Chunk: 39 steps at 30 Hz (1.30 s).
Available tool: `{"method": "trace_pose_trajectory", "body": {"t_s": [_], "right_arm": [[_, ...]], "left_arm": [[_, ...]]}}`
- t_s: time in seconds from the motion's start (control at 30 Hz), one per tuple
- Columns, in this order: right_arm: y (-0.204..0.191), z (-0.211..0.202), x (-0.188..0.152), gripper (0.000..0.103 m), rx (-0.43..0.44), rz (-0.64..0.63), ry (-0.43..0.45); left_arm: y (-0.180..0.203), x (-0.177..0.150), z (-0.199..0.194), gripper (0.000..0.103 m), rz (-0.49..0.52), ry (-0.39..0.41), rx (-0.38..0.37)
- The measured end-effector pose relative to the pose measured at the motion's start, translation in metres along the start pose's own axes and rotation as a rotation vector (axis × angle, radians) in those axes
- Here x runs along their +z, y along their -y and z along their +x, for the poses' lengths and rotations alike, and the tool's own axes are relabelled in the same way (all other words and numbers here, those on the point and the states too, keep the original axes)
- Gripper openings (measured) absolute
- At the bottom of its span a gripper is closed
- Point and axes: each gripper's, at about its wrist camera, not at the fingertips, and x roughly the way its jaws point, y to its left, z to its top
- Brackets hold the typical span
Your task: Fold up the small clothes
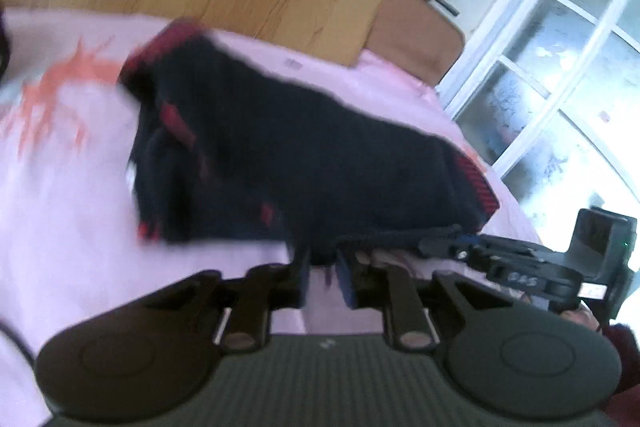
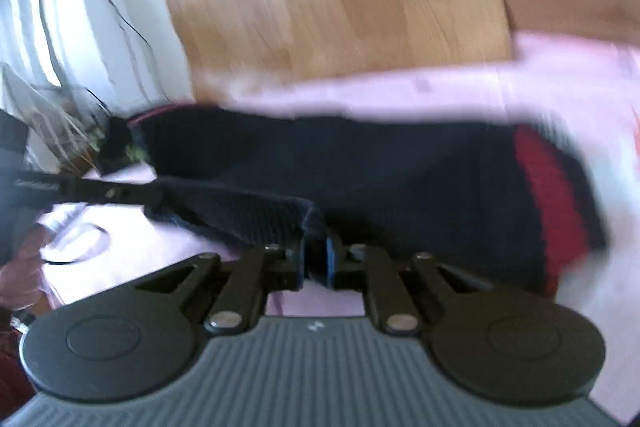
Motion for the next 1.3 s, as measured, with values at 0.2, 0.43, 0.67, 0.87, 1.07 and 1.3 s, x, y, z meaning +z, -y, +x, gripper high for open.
{"method": "trace_pose_trajectory", "body": {"t_s": [0.2, 0.43, 0.67, 0.87, 1.07, 1.3], "right_arm": [[-0.001, -0.036, 0.001, 0.043, 0.079, 0.057, 0.110], [0.019, -0.021, 0.044, 0.046, -0.065, 0.188, 0.268], [0.080, 0.020, 0.022, 0.025, -0.176, 0.400, 0.255], [0.094, 0.015, 0.011, 0.022, -0.122, 0.472, 0.310], [0.089, 0.013, 0.010, 0.024, -0.132, 0.433, 0.312], [0.079, 0.015, 0.010, 0.037, -0.163, 0.363, 0.313]], "left_arm": [[-0.011, 0.036, -0.062, 0.038, -0.063, 0.234, -0.100], [-0.026, 0.107, 0.004, 0.041, -0.160, 0.280, -0.030], [-0.078, 0.068, 0.051, 0.006, -0.326, 0.218, 0.118], [-0.043, 0.060, 0.057, 0.006, -0.107, 0.252, 0.304], [-0.013, 0.045, 0.056, 0.006, 0.069, 0.304, 0.470], [-0.010, 0.042, 0.054, 0.006, 0.079, 0.310, 0.474]]}}
